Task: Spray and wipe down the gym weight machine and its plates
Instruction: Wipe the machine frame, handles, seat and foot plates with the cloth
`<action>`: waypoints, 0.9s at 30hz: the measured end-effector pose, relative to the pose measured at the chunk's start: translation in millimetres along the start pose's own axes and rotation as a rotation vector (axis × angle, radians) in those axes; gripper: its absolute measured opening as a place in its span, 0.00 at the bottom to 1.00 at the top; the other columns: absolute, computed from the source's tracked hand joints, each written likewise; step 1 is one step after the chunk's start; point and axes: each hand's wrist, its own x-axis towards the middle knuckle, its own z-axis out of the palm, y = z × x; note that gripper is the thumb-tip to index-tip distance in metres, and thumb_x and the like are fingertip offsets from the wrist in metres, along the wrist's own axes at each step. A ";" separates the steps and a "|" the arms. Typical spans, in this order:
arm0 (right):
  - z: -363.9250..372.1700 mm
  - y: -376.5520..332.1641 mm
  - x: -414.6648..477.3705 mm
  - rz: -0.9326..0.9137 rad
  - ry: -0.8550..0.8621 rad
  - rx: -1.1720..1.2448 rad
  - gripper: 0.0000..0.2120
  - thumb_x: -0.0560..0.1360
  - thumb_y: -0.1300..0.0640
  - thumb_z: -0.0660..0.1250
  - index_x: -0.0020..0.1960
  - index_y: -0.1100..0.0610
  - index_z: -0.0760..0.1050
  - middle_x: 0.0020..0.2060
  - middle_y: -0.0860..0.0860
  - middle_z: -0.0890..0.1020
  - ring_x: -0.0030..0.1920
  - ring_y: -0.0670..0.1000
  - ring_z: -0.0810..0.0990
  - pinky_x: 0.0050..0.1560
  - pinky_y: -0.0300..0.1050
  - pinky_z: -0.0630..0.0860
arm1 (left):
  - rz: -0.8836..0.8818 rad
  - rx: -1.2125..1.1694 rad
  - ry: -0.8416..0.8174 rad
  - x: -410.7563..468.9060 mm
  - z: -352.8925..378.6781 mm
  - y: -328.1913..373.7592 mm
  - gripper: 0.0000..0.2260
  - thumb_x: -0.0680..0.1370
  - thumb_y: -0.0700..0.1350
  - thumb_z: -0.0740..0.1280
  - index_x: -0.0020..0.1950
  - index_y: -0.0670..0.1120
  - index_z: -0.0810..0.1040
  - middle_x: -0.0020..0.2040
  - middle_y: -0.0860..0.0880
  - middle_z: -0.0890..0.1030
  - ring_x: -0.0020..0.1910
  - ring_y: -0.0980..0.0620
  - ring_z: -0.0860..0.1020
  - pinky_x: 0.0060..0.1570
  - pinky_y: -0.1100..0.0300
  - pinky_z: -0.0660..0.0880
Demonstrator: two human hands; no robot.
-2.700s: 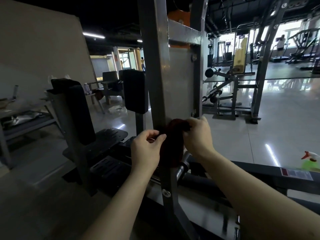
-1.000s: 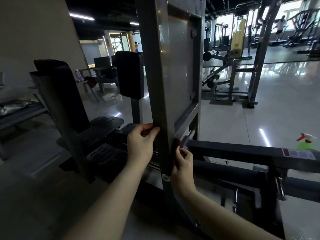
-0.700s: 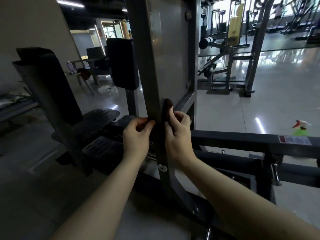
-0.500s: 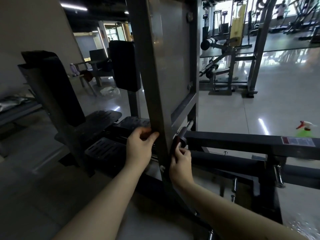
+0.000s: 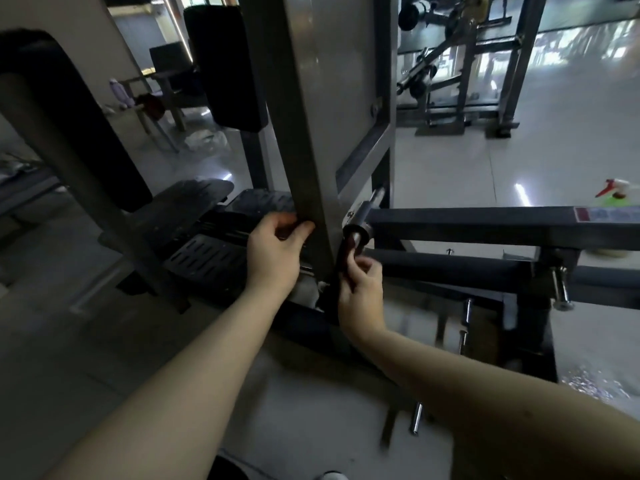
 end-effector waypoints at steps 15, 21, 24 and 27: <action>-21.5 -65.2 31.1 0.109 -0.033 0.114 0.20 0.82 0.48 0.62 0.70 0.54 0.77 0.62 0.52 0.81 0.62 0.51 0.81 0.65 0.55 0.78 | -0.051 -0.047 -0.037 -17.0 7.7 3.6 0.12 0.78 0.50 0.73 0.59 0.48 0.77 0.54 0.52 0.80 0.51 0.56 0.79 0.40 0.73 0.70; 3.5 -21.5 -5.5 0.034 0.097 0.099 0.19 0.83 0.59 0.63 0.74 0.56 0.71 0.71 0.50 0.71 0.71 0.47 0.71 0.73 0.46 0.70 | 0.018 -0.039 -0.022 -15.9 12.7 -13.7 0.14 0.79 0.52 0.72 0.60 0.48 0.76 0.57 0.50 0.80 0.51 0.60 0.78 0.43 0.78 0.72; 21.8 26.1 -27.2 0.075 0.109 0.081 0.19 0.83 0.59 0.62 0.74 0.56 0.71 0.70 0.49 0.70 0.70 0.46 0.71 0.72 0.42 0.70 | 0.001 -0.017 -0.048 -17.1 15.3 -21.7 0.14 0.79 0.55 0.71 0.60 0.50 0.75 0.58 0.51 0.80 0.54 0.59 0.79 0.46 0.75 0.72; 36.2 67.6 -47.3 0.279 0.152 0.117 0.20 0.83 0.61 0.63 0.75 0.58 0.70 0.67 0.48 0.70 0.71 0.48 0.71 0.65 0.24 0.64 | -0.028 -0.002 -0.063 -20.6 16.3 -25.3 0.16 0.79 0.57 0.70 0.60 0.48 0.76 0.57 0.50 0.81 0.54 0.57 0.79 0.47 0.75 0.73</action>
